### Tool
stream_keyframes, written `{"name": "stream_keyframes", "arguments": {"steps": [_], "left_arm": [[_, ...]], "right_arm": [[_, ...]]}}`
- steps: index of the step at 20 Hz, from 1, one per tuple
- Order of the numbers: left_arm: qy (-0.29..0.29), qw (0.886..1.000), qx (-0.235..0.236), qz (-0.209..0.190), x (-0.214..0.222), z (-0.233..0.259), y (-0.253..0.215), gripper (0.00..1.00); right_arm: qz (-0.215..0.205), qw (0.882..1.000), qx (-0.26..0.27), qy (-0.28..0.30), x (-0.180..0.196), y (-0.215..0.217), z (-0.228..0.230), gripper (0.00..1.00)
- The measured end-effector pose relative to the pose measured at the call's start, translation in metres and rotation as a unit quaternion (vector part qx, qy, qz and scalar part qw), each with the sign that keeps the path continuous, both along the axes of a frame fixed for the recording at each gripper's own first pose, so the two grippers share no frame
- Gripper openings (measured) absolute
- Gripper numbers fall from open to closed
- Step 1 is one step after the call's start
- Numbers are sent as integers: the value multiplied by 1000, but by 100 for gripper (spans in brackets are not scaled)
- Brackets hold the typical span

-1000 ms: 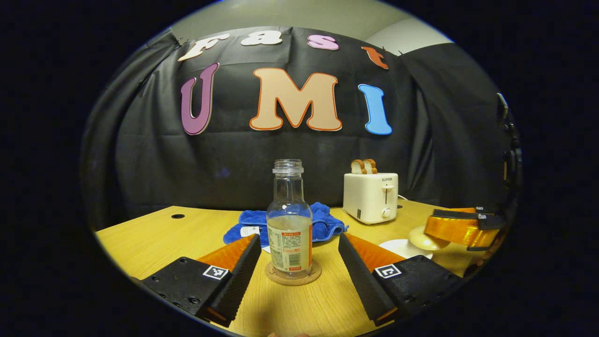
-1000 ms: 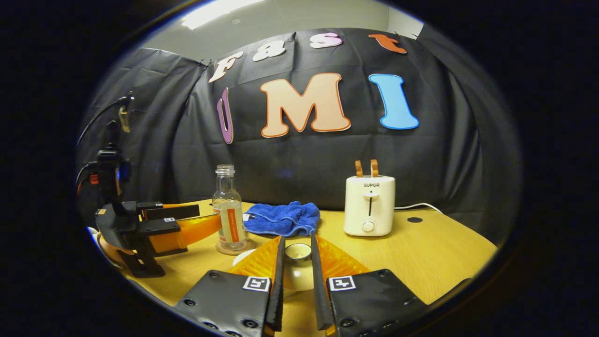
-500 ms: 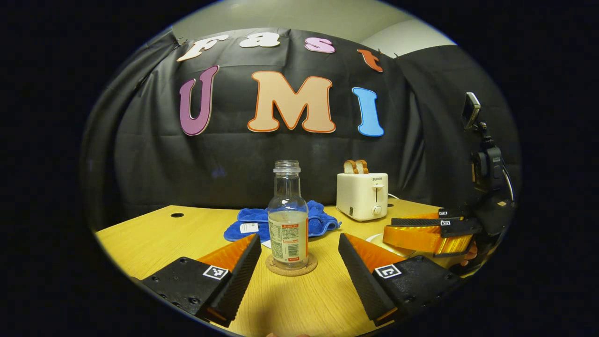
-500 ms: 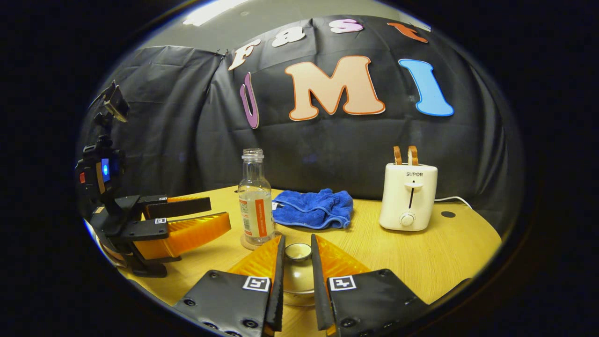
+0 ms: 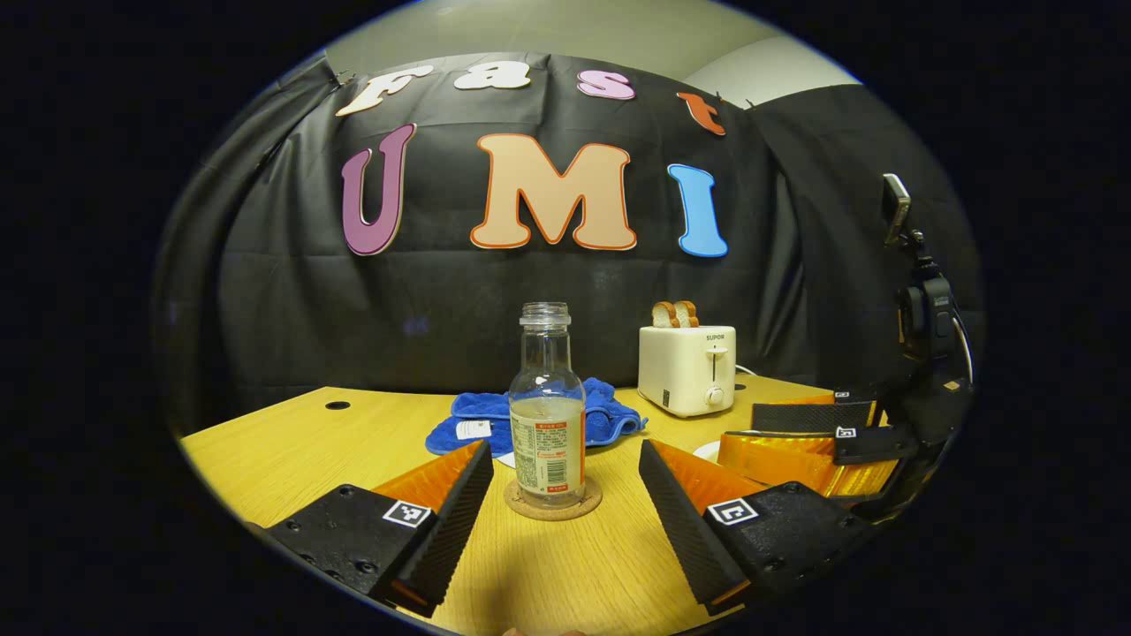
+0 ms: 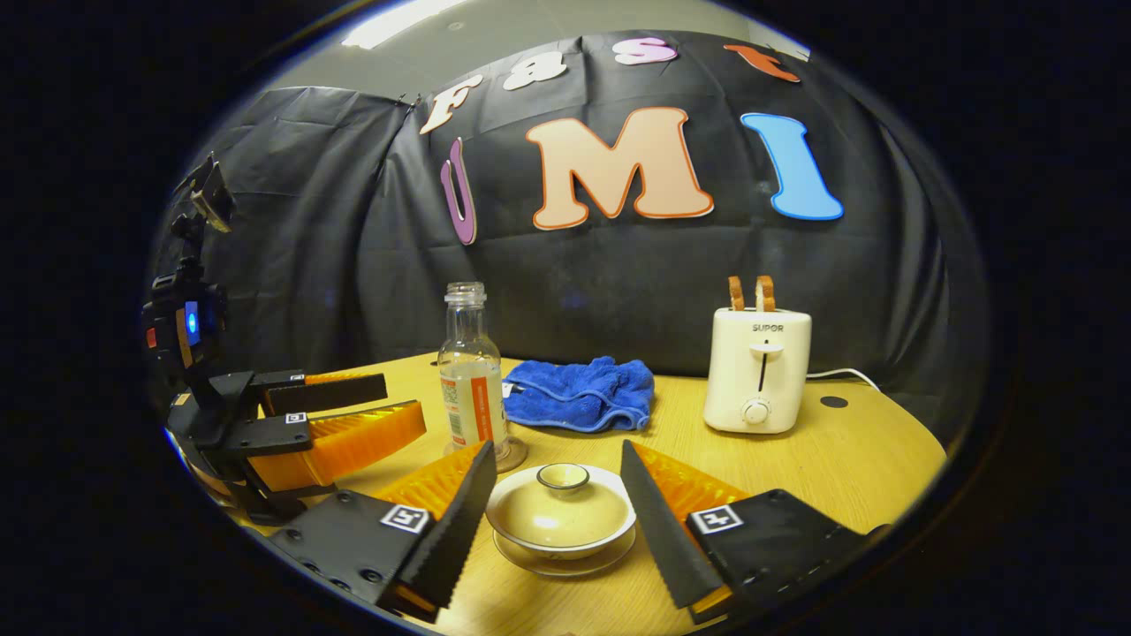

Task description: Open the teacup lid with one hand, grasp the water bottle and pour water into the teacup with the other hand; after pouring, place the water bottle on the coaster and then close the teacup lid.

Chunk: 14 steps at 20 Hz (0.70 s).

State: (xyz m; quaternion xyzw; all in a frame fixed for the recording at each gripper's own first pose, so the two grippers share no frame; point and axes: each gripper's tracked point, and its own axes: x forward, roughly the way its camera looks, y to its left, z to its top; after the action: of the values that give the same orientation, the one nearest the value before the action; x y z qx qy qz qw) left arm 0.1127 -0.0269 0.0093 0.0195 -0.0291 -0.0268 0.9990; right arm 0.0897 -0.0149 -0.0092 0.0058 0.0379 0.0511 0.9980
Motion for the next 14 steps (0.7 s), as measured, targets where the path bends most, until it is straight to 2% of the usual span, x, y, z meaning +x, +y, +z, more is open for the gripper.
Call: {"name": "stream_keyframes", "arguments": {"steps": [1,2,4,5,6,9,11,12,13,14], "left_arm": [[1,1000,-1,4,0,0,1,100],[0,1000,-1,8,0,0,3,97],[-1,1000,-1,14,-2,1,5,97],[0,1000,-1,17,-3,0,6,97],[0,1000,-1,21,-2,-1,7,97],[-1,999,-2,41,-8,1,16,97],[-2,998,-2,61,-14,0,22,100],[-2,998,-3,67,-17,1,24,97],[-2,997,-3,74,-20,1,25,97],[-3,997,-3,80,-23,1,27,97]], "right_arm": [[-9,1000,3,-19,-5,-3,7,90],[-18,999,1,-38,-9,-6,13,99],[-25,999,0,-34,-18,-8,7,98],[-33,999,0,-34,-22,-10,10,94],[-43,998,-2,-35,-26,-16,10,99],[-88,995,-4,-36,-43,-38,12,100],[-117,992,-6,-38,-55,-51,13,94],[-130,991,-7,-38,-61,-57,14,99],[-141,989,-8,-39,-65,-63,14,99],[-151,988,-9,-41,-68,-67,15,94]]}}
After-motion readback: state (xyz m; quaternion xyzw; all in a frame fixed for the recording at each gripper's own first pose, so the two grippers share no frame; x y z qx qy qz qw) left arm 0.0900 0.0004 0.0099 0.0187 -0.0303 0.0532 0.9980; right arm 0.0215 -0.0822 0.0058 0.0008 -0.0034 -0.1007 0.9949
